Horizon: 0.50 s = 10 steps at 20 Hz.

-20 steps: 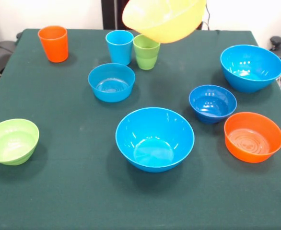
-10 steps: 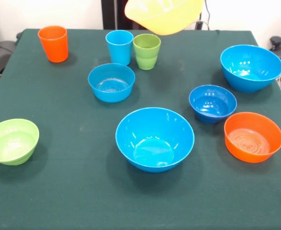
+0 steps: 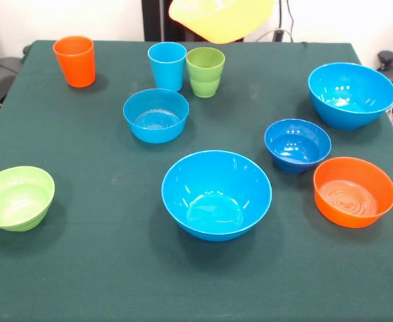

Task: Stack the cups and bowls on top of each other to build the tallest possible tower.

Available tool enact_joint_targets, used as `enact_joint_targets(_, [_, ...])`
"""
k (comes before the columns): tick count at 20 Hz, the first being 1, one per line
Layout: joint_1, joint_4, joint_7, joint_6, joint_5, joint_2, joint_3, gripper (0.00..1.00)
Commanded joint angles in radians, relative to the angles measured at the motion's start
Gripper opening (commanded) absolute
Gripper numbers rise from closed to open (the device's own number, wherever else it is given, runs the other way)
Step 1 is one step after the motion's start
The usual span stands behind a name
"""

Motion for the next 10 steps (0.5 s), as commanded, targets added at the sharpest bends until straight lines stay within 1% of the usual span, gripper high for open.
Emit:
enact_joint_targets(1, [-0.018,-0.198,0.02,0.11,0.001,0.158,0.028,0.0])
enact_joint_targets(6, [-0.02,-0.362,-0.027,0.181,-0.006,0.267,0.047,0.0])
enact_joint_targets(10, [-0.007,-0.458,-0.024,0.195,-0.012,0.338,0.043,0.0])
